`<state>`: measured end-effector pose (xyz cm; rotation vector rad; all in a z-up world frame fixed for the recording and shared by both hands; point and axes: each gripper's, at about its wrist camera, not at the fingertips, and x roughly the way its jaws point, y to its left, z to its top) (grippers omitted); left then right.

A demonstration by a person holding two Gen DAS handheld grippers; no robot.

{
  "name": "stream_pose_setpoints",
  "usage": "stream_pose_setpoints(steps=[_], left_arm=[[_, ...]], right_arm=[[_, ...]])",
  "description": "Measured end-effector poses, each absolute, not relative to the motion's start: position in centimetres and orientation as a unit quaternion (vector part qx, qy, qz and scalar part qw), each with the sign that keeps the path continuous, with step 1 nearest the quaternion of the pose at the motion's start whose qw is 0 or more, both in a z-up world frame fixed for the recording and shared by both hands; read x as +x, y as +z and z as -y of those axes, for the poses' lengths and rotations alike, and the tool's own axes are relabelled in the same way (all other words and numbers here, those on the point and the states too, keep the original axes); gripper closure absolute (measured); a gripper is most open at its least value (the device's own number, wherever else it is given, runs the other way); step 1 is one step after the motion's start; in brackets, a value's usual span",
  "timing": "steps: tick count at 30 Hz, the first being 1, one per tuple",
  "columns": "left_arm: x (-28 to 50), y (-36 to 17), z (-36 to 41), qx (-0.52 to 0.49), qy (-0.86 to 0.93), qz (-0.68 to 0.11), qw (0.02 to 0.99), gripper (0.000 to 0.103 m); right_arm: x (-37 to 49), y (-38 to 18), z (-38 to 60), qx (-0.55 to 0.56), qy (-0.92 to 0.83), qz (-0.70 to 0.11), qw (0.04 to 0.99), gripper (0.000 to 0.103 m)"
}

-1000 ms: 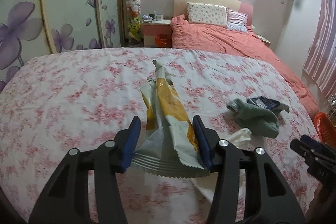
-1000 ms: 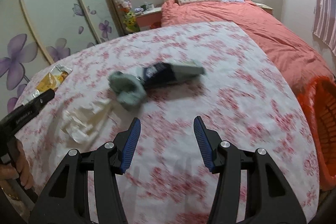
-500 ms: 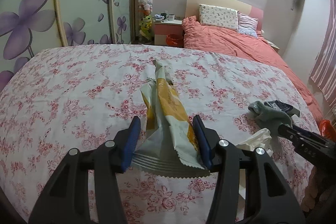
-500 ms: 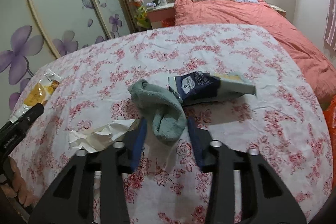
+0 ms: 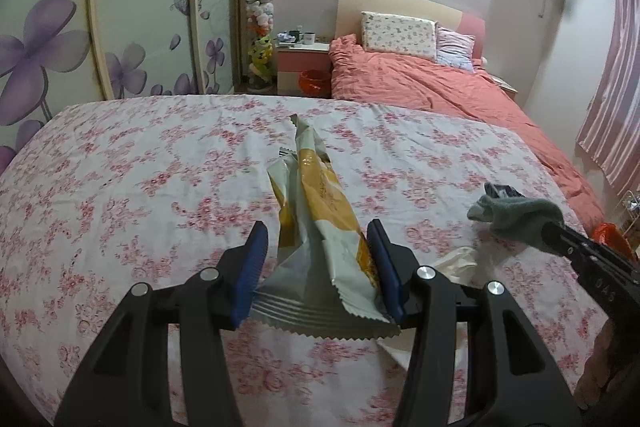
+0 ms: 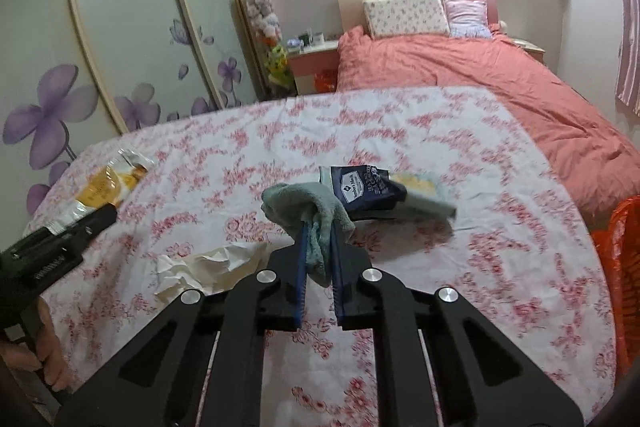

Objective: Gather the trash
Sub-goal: 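Carry wrapper and sock over the orange basket and open both grippers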

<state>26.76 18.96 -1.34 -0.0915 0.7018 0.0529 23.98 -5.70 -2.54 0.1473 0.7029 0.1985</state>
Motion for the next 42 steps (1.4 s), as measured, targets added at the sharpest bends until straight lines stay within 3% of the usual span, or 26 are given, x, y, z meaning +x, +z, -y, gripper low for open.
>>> stream_pose_setpoints(steps=[22,42], left_arm=[[24.7,1.7,-9.8,-0.014,-0.051,-0.319,0.946,0.052],[23.1,2.5,0.2,0.024,-0.139,-0.314,0.939,0.052]], right_arm=[[18.9,2.3,13.2,0.12,0.062,-0.256,0.957,0.092],[15.2,2.1,20.5,0.146,-0.019,-0.232,0.961,0.092]])
